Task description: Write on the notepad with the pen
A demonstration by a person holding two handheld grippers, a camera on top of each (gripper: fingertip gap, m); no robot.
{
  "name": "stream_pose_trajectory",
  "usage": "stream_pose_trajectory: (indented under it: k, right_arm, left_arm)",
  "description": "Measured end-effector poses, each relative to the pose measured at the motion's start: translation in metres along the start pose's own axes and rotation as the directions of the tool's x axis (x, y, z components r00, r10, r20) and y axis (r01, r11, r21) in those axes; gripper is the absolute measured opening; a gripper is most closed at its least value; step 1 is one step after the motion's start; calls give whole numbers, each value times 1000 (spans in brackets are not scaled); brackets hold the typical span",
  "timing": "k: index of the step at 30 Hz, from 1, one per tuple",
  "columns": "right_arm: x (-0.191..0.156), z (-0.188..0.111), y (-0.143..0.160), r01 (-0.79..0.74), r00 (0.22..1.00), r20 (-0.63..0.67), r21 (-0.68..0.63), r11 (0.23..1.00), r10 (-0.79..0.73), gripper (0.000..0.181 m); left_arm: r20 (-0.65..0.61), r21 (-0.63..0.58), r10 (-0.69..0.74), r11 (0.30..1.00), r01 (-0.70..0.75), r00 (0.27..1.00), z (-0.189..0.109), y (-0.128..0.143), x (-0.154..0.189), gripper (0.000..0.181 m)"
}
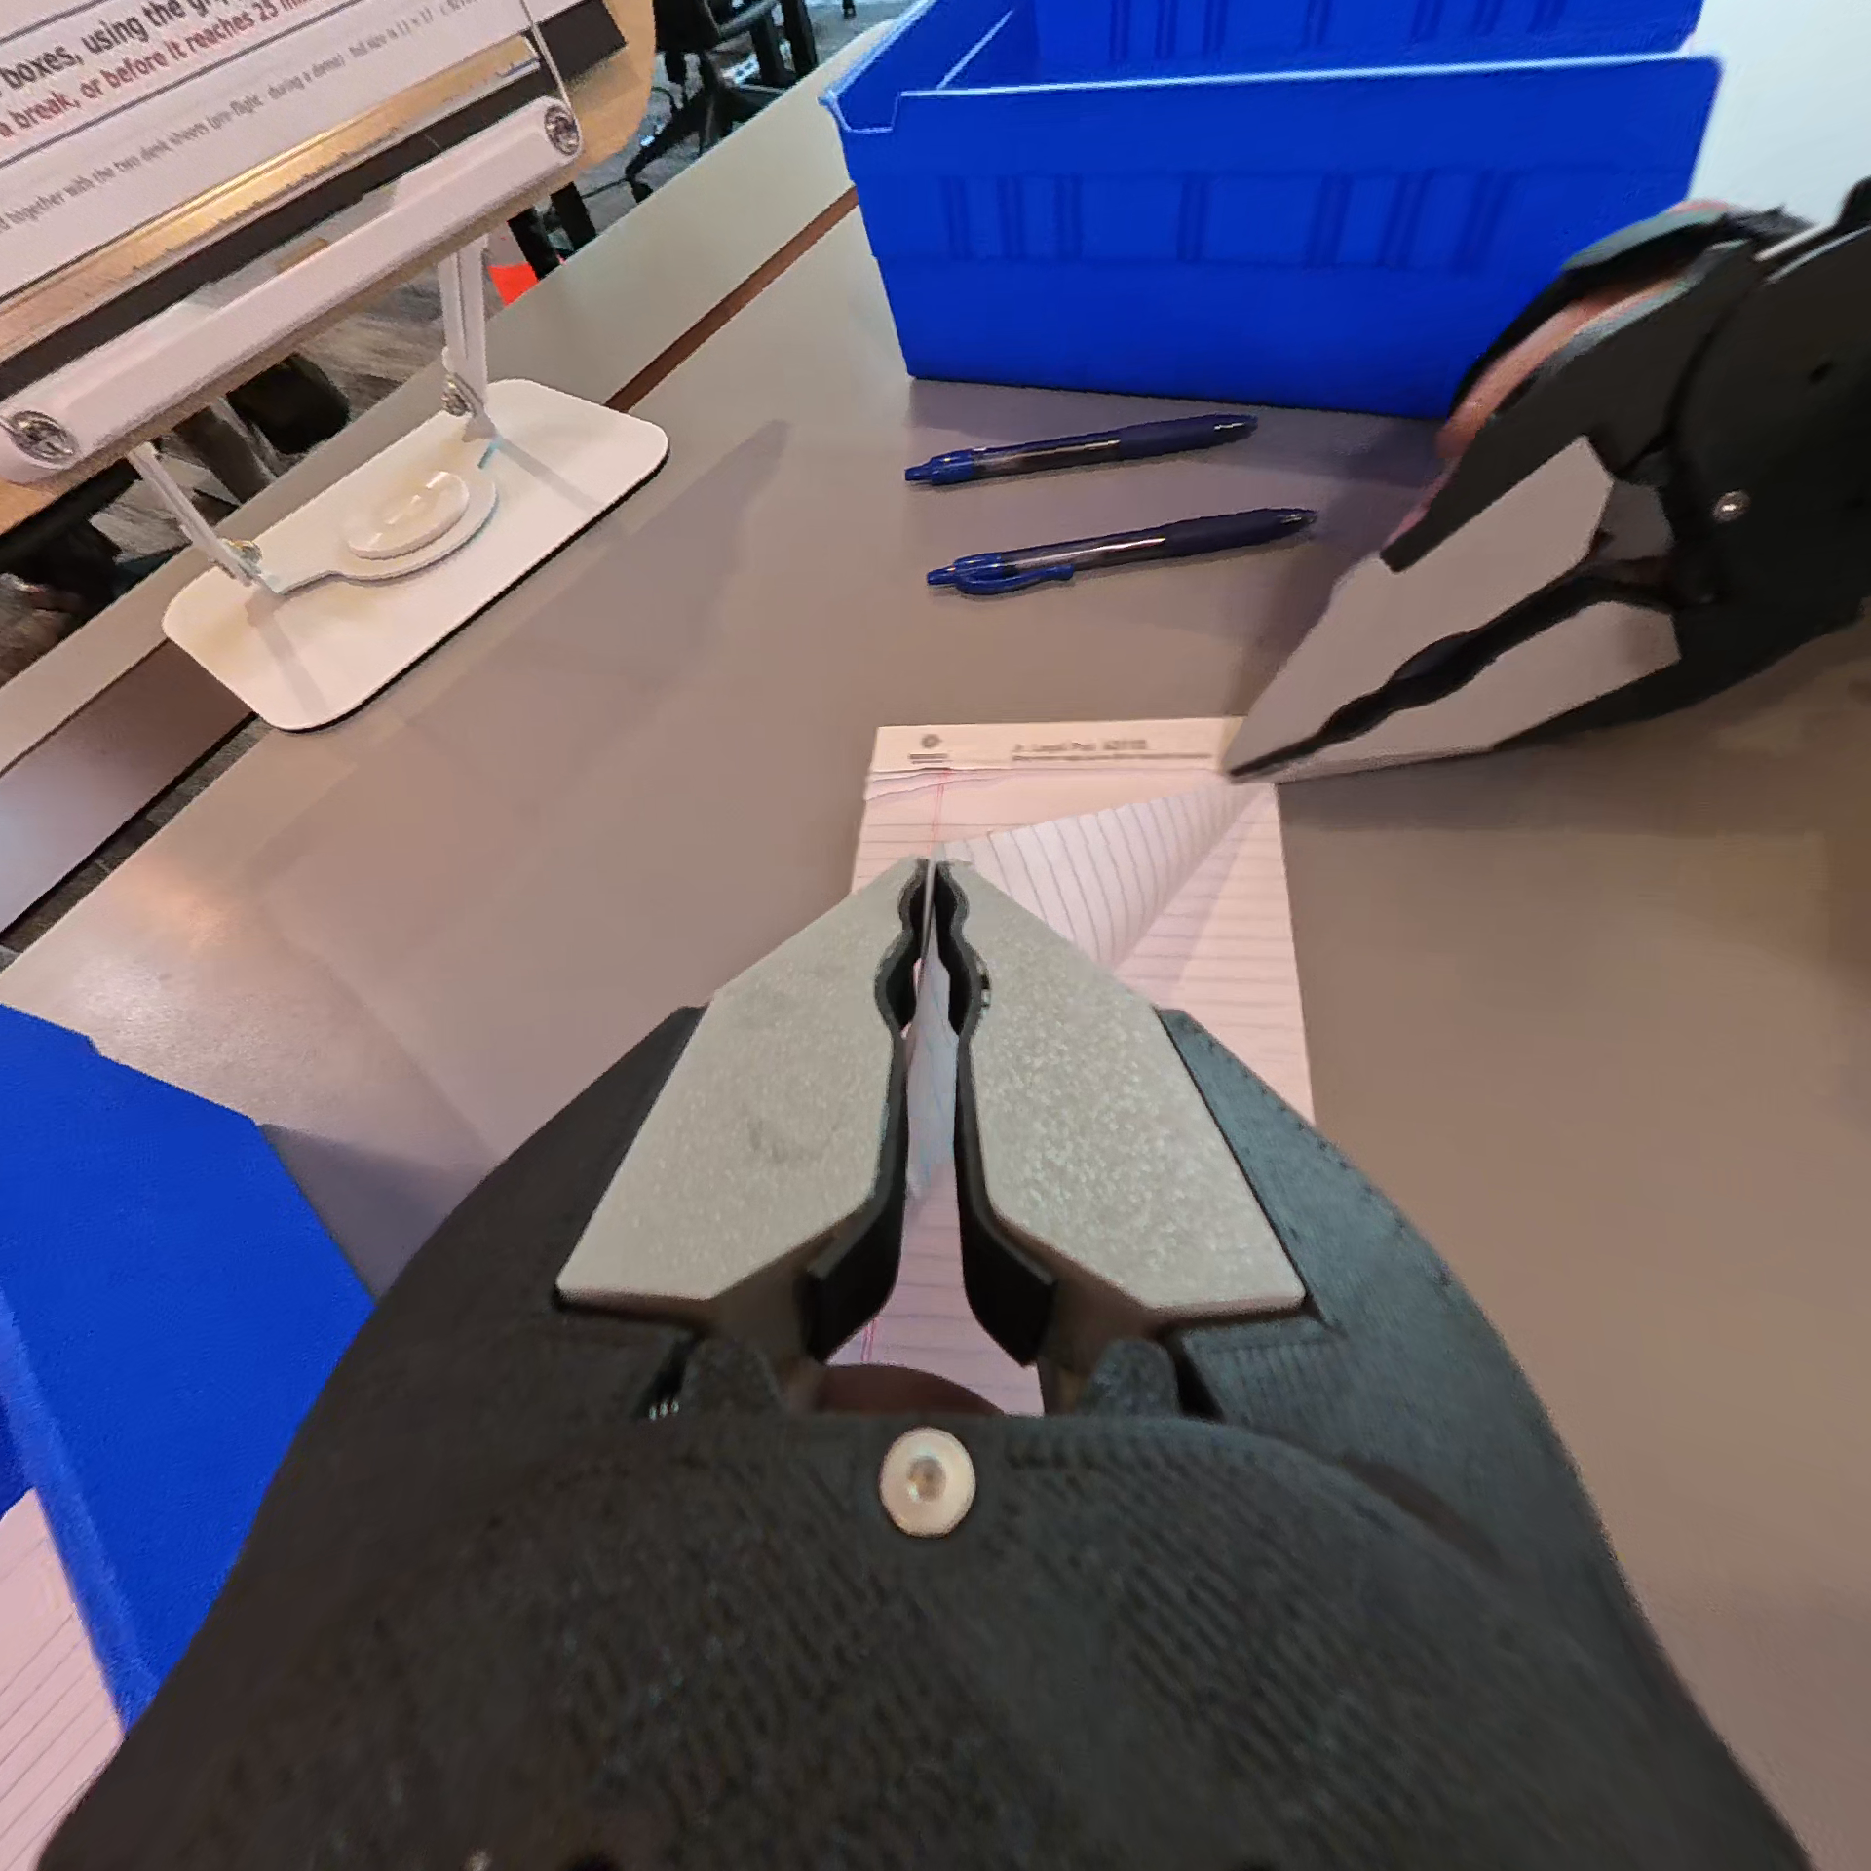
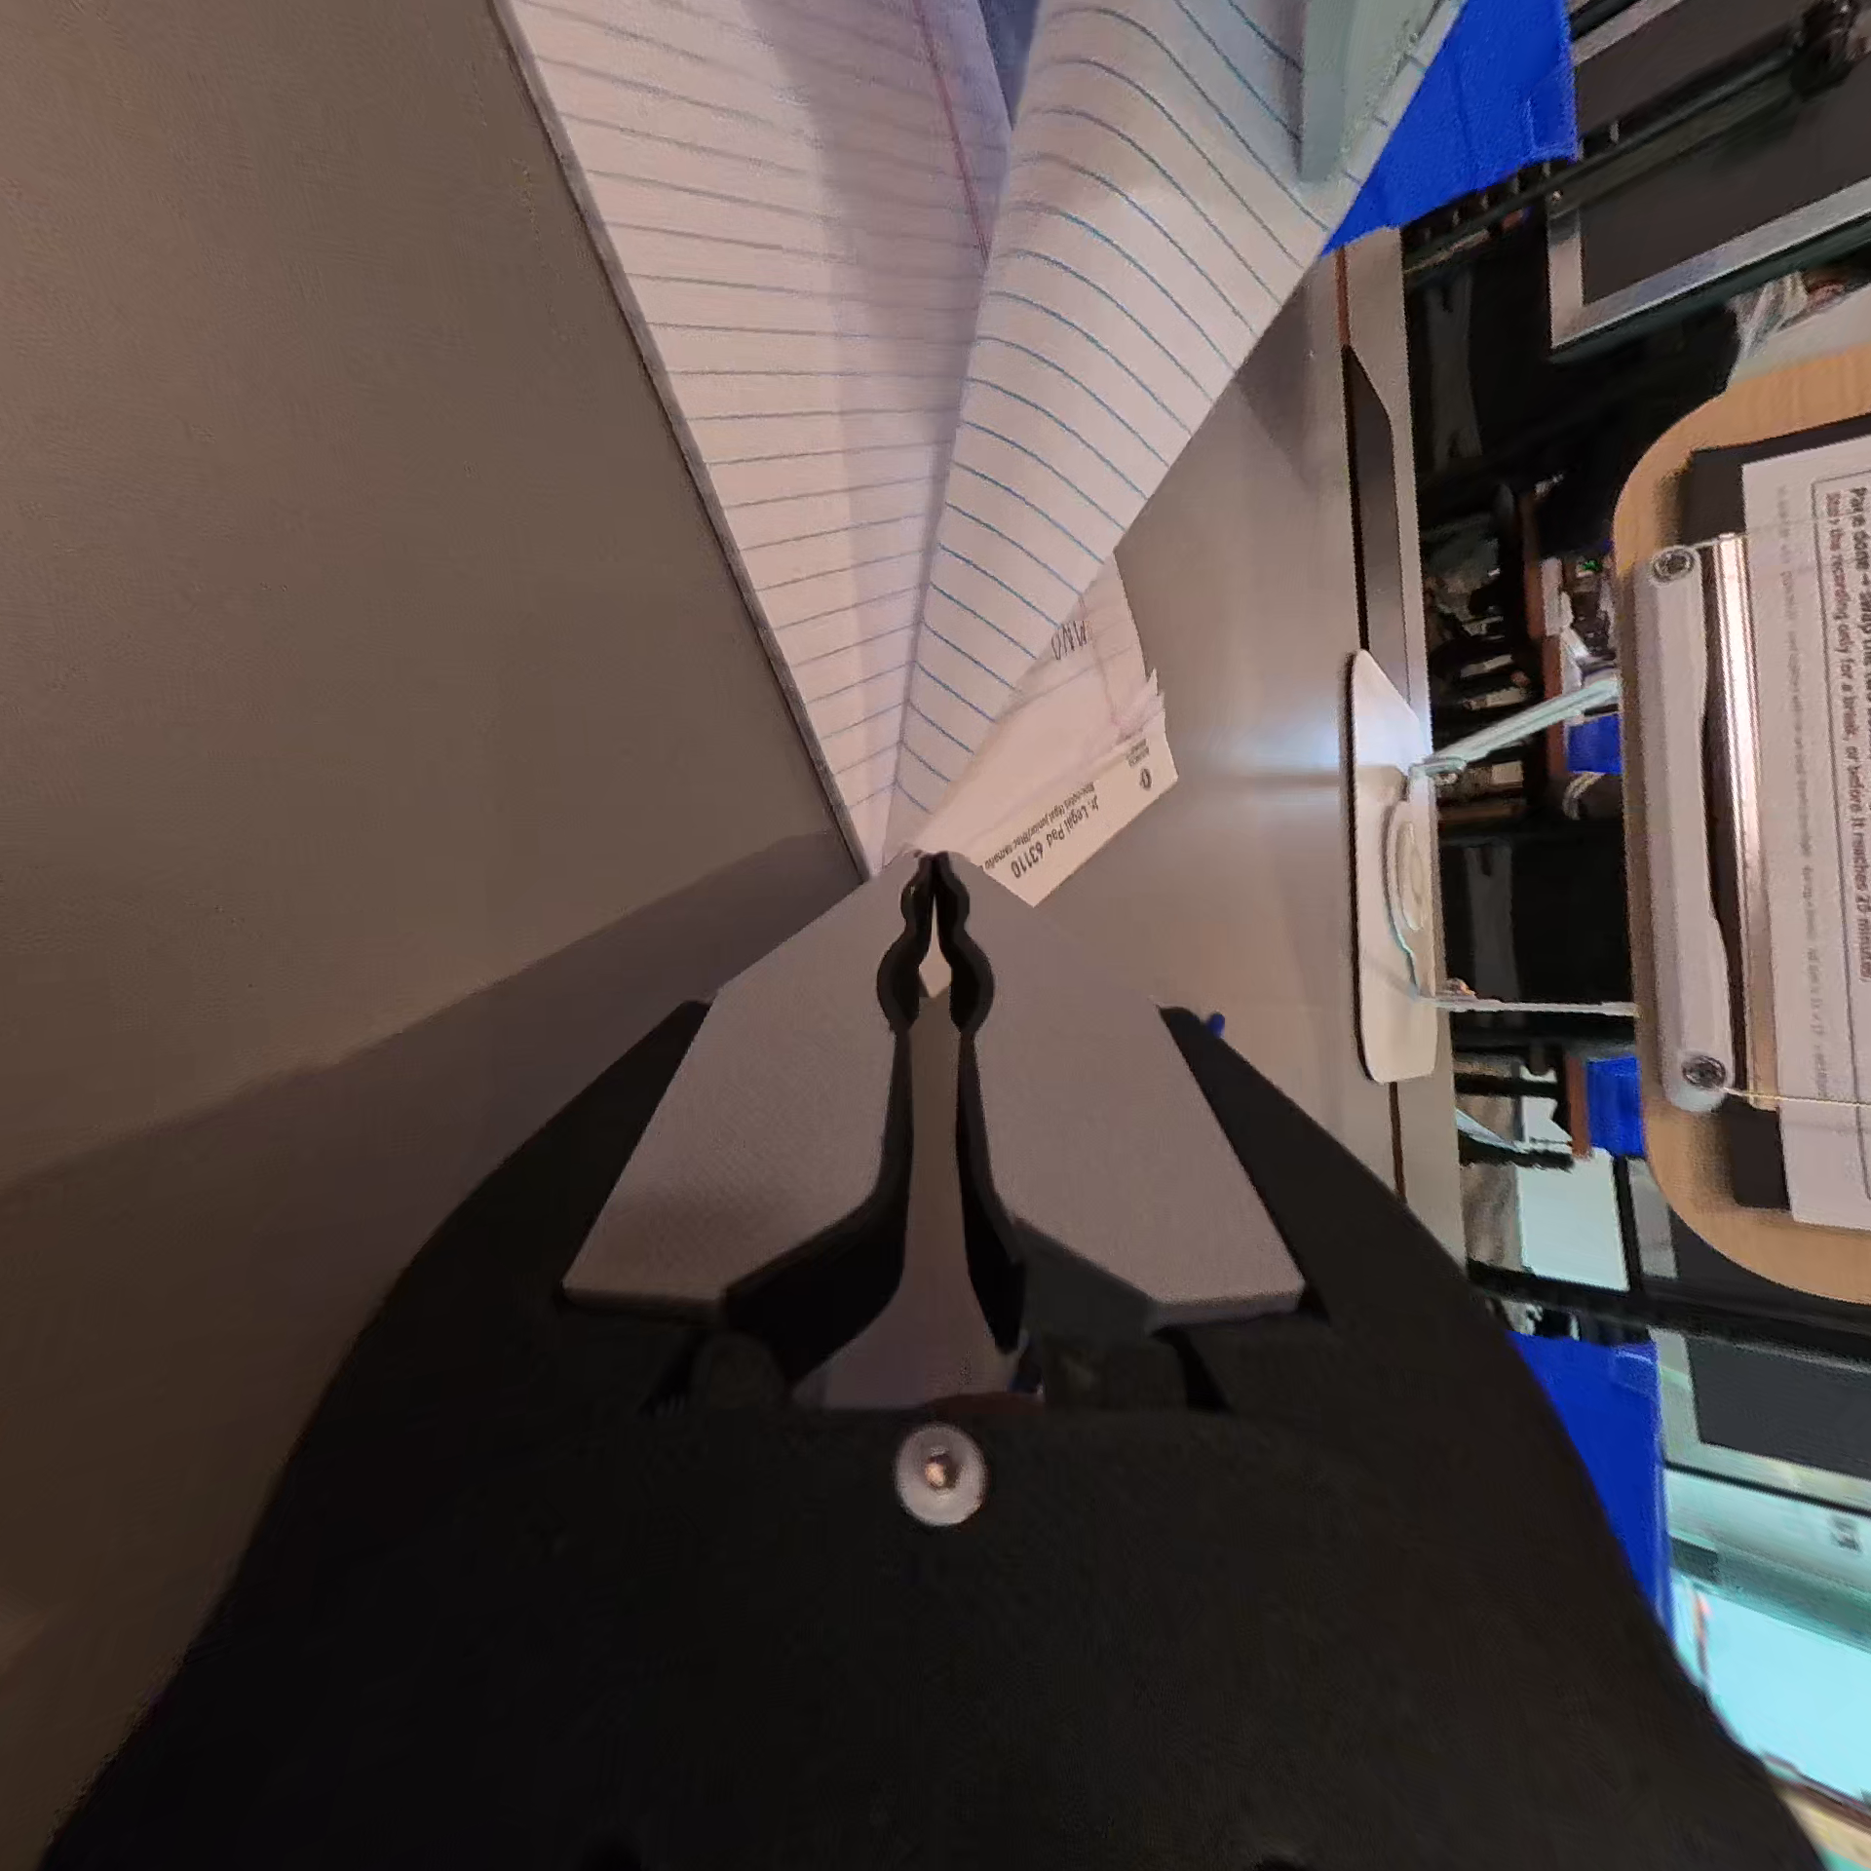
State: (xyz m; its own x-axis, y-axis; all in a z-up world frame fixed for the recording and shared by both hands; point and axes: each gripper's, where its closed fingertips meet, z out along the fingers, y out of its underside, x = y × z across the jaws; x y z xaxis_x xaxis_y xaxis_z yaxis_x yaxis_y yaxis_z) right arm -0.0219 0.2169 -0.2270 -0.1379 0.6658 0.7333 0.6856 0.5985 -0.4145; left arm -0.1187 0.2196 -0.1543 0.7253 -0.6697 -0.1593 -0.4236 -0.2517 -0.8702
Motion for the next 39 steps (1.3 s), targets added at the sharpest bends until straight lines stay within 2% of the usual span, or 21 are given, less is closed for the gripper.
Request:
stream_pose_trajectory:
  k: [3,6,9,16,23,29,39]
  right_arm:
    - [-3,-4,-4,27,1000,15,13,1000,-28,0]
    - [12,-2,6,61,996,-61,-16,998,-62,0]
    - [19,3,17,166,978,-117,-73,983,-174,0]
    - [16,9,9,327,928,-159,-87,941,-337,0]
    - [12,7,12,283,957,-41,-66,957,-286,0]
    - [11,7,12,339,938,-36,-117,934,-345,0]
    - [11,7,11,346,936,-21,-120,931,-350,0]
  left_arm:
    - [-5,-7,4,1000,-4,1000,0,1,1,0]
    - [-4,-13,6,1000,-6,1000,2,3,1,0]
    - [2,-15,9,1000,-9,1000,2,3,0,0]
    - [5,-3,-3,1000,3,1000,2,2,-1,0]
    - [24,24,-18,1000,17,1000,2,-2,-5,0]
    - [15,38,-34,999,34,999,1,-5,-4,0]
    - [22,55,-61,997,60,998,-2,-9,-7,0]
